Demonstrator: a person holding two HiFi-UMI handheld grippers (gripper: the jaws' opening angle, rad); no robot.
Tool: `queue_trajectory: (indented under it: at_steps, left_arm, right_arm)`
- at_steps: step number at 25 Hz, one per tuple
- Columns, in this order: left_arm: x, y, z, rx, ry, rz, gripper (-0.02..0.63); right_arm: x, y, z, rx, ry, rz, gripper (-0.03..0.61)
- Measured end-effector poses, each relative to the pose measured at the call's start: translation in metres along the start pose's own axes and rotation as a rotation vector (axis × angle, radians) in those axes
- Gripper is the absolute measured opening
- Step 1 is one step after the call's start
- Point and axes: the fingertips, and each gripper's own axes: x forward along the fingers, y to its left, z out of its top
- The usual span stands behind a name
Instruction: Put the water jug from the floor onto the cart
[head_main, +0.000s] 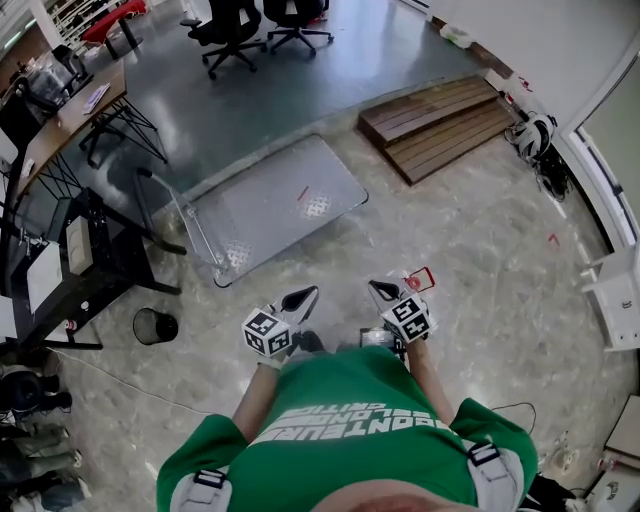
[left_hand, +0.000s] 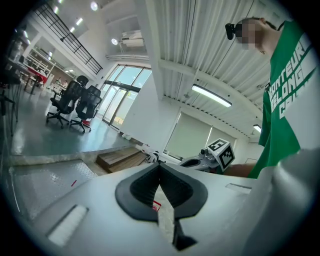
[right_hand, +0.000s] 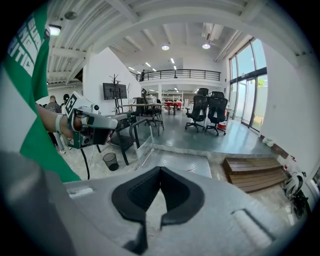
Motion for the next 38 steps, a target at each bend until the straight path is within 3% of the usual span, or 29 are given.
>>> queue_trajectory:
  at_steps: [6, 17, 38]
  left_arm:
    - [-0.01, 0.022, -0.005, -0.021, 0.025, -0.003, 0.009]
    - [0.006, 0.046, 0.002, -0.012, 0.059, -0.015, 0.009]
    - [0.123, 0.063, 0.035, 0.037, 0.141, -0.134, 0.009]
  right_arm:
    - [0.009, 0.009, -0.003, 0.025, 0.013, -0.015, -0.008]
    - [0.036, -0.014, 0.005, 0.068, -0.001, -0.025, -0.008]
    - [0.041, -0.129, -0.003, 0.163, -0.005, -0.116, -0.008]
